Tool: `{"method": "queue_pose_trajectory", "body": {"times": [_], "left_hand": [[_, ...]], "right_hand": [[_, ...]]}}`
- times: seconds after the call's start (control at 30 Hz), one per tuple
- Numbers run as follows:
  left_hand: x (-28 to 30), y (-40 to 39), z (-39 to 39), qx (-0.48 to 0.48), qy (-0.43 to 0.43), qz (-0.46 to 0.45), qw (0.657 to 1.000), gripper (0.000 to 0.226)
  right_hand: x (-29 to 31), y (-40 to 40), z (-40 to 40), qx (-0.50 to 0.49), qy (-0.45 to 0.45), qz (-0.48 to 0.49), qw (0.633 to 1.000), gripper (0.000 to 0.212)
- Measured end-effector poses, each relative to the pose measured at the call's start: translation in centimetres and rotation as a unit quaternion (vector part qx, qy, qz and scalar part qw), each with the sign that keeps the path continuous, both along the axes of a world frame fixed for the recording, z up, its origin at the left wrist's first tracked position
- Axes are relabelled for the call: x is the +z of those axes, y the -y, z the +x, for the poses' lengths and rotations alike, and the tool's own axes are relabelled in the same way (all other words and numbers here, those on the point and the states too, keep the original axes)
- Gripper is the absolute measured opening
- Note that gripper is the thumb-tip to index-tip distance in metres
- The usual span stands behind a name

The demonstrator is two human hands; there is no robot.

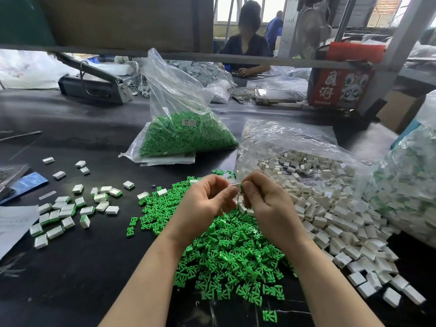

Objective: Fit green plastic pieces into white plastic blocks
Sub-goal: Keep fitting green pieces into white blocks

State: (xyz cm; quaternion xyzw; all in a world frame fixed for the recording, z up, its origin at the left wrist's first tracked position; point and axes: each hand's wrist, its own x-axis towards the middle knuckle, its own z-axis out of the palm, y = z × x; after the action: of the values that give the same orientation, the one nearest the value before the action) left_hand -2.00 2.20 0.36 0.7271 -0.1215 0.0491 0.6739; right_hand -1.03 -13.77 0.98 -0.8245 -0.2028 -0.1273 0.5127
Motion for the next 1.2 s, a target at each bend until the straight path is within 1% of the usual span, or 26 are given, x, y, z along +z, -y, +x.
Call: {"method": "queue_pose_trajectory", "body": {"times": [0.1,0.2,0.3,0.4,0.43,0.57,0.7,0.87,1.03,1.13,1.2], "left_hand": [[-0.1,0.6,-0.3,-0.029,-0.004,0.04,0.999,0.026],[-0.2,1.1,-0.5,-0.043,-0.017,0.018,0.999,0.029],[-0.3,1.3,-0.5,-0.053,-0.026,-0.003,0.998,0.024],[0.0,1.8,-0.8,-0.045,-0.026,-0.024,0.998,0.037],[0.1,2.2,-0.9,-0.04,-0.027,-0.034,0.998,0.038],[-0.1,3.5,-1.0,-0.014,-0.026,-0.071,0.997,0.03],[-0.3,4.3,-0.9,0.0,-0.016,-0.084,0.996,0.034],[-0.5,4.6,-0.9,0.031,-0.014,-0.078,0.996,0.037],[-0.7,4.5,-0.9,0.021,-0.023,-0.083,0.996,0.038],[-0.5,4.1,-0.9,-0.003,-0.028,-0.085,0.996,0.029],[-0.4,3.8,-0.9,-0.009,-0.048,-0.09,0.995,0.033]], "right_hand": [[-0.1,-0.2,0.0,0.008,-0.021,0.004,1.0,0.024],[-0.4,-0.3,0.1,0.004,-0.05,-0.015,0.999,0.03],[-0.3,-0.4,0.1,0.021,-0.079,0.02,0.996,0.033],[0.1,-0.6,-0.1,0.013,-0.069,0.044,0.997,0.035],[0.2,-0.7,-0.2,0.008,-0.063,0.05,0.997,0.036],[-0.1,-0.8,-0.1,-0.019,-0.044,0.064,0.997,0.036],[-0.4,-1.0,0.0,-0.045,-0.036,0.062,0.996,0.041],[-0.3,-1.2,-0.1,-0.054,-0.029,0.052,0.997,0.038],[-0.4,-1.1,0.0,-0.044,-0.029,0.052,0.997,0.039],[-0.3,-0.9,0.1,-0.02,-0.036,0.058,0.997,0.036],[-0.2,-0.8,0.2,0.0,-0.046,0.056,0.997,0.036]]}}
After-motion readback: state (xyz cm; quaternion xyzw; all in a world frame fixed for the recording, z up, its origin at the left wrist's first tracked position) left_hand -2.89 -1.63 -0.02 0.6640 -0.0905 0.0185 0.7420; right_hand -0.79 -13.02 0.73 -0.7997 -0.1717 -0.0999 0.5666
